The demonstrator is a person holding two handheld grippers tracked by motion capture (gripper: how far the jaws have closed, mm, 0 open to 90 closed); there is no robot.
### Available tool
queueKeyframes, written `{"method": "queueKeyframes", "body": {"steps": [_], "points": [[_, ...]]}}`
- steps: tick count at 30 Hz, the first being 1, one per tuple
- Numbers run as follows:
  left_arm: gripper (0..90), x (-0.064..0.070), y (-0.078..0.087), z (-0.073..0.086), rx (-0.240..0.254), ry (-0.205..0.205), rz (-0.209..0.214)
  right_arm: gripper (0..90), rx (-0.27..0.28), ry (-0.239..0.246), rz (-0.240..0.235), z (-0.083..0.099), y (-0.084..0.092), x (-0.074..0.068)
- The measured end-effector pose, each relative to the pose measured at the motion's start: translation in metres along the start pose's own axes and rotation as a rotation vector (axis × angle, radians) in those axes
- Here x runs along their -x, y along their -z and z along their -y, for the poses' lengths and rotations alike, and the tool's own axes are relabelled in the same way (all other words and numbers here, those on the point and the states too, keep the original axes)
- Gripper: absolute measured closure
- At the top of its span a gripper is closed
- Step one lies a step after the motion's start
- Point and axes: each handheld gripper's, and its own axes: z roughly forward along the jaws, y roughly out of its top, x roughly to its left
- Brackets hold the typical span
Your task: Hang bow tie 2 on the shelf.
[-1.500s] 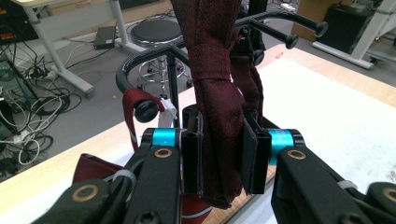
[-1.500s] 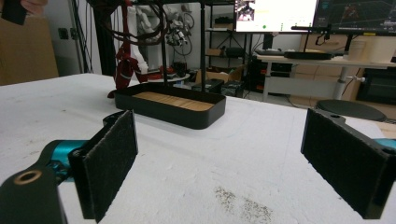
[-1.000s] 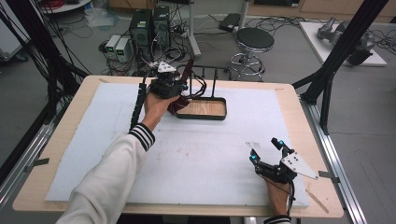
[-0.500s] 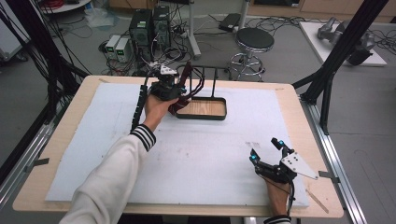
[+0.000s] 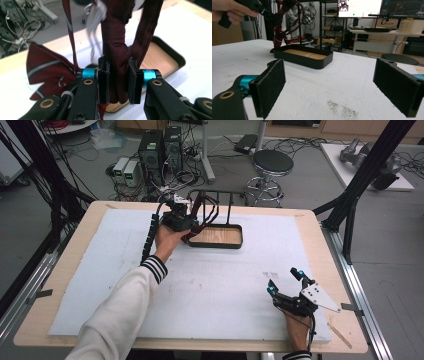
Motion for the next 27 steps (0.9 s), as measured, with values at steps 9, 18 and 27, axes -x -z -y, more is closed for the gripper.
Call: {"method": "queueKeyframes", "body": {"steps": [9,18,27], "points": [[74.0,-0.001,-0.001,0.003,-0.015,0.005,0.003,10.3,0.001,0.000,-0.001,0.000,0.000,0.000],[59.8,-0.003,0.003,0.006,-0.006,-0.008,0.035,10.3,0.002,0.002,-0.002,0.000,0.000,0.000],[27.8,-0.004,0.016,0.010,0.028,-0.075,0.099,10.3,-0.002,-0.004,-0.003,0.000,0.000,-0.001]]}}
